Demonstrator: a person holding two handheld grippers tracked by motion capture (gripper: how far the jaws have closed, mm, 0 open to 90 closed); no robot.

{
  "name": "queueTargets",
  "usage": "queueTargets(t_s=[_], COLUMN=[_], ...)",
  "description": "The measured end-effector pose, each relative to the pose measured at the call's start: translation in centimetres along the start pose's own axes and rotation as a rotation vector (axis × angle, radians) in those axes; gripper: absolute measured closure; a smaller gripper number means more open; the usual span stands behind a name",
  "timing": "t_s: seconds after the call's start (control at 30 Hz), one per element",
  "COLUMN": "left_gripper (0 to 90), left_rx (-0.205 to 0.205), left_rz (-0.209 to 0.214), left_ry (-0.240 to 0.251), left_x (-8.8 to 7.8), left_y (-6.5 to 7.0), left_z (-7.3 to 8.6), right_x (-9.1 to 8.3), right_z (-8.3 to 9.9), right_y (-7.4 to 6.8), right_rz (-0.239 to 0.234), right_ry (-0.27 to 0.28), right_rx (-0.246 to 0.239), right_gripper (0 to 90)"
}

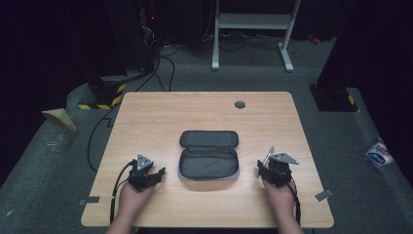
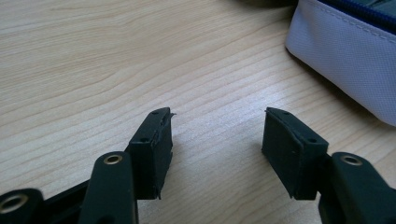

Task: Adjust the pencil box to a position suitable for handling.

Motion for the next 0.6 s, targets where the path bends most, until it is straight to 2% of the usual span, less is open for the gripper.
queueTargets(t_s=[0.13,0.27,0.4,0.6], left_gripper=[42.7,42.7,42.7,42.7], left_rx=[0.002,0.003,0.003,0.001], left_rz=[0.008,0.011,0.011,0.011], left_ry=[0.001,0.0,0.001,0.001], left_x=[0.0,-0.01,-0.01,0.0], left_y=[0.08,0.1,0.1,0.12], left_z=[0.01,0.02,0.02,0.01], right_x=[0.61,0.69,0.59,0.22], right_z=[0.21,0.28,0.32,0.28], right_y=[0.04,-0.04,-0.23,-0.54], right_rz=[0.01,0.012,0.009,-0.001], right_ry=[-0.039,-0.055,-0.053,-0.048], right_rx=[0.007,0.005,0.009,-0.013], right_gripper=[55.5,60.1,64.7,72.3])
Point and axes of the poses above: each handheld gripper's, and its own axes: x roughly forward along the jaws, z roughly out of its underside, y roughly to its right, the point moved 5 cm from there along x, roughly forward along the jaws, and after that the axes turned 1 degree about z, right-handed, at the moved point
